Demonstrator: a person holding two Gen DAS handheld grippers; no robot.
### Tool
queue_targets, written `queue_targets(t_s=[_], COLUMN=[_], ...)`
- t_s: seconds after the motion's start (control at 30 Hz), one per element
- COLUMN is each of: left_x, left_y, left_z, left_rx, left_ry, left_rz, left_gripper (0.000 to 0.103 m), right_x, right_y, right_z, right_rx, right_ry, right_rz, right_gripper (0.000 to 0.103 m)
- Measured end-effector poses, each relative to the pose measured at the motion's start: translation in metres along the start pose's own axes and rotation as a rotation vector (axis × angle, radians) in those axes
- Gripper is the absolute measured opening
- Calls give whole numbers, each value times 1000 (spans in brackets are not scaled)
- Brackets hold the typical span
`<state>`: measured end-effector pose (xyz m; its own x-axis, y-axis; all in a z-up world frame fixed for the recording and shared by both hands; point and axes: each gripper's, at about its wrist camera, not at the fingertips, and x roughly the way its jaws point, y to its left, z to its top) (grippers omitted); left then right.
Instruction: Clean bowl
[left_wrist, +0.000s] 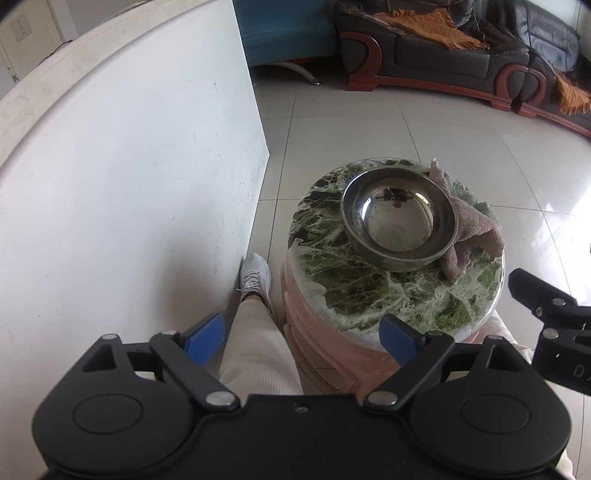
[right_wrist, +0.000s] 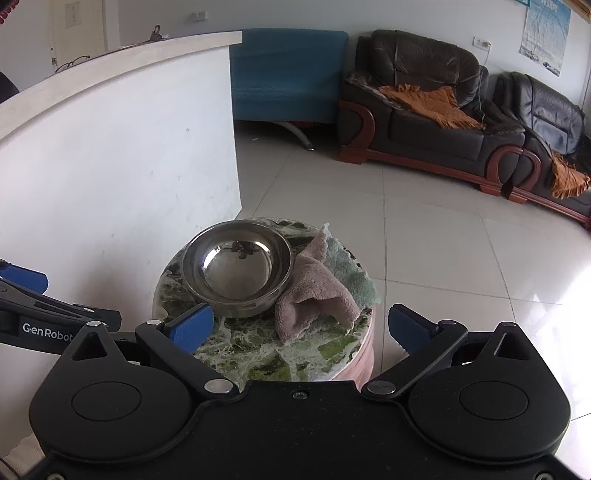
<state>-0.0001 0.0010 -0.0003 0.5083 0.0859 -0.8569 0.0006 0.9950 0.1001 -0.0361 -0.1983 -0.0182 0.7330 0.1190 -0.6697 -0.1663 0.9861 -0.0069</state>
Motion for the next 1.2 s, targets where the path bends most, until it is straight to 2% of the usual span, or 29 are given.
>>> queue_targets(t_s=[0.3,0.5,1.2], left_x=[4,2,3], left_y=[11,-1,-15], left_z=[-4,-4,-7], left_rx=[16,15,30], left_ry=[10,14,42], left_rz=[11,29,-40], left_gripper=[91,91,91], right_x=[-3,-9,-10], right_y=[-13,-8,-12], right_z=[-1,-2,-2], right_rx=[51,30,29], right_ry=[3,8,12], right_rz=[-7,-18,-33], right_gripper=[103,103,103])
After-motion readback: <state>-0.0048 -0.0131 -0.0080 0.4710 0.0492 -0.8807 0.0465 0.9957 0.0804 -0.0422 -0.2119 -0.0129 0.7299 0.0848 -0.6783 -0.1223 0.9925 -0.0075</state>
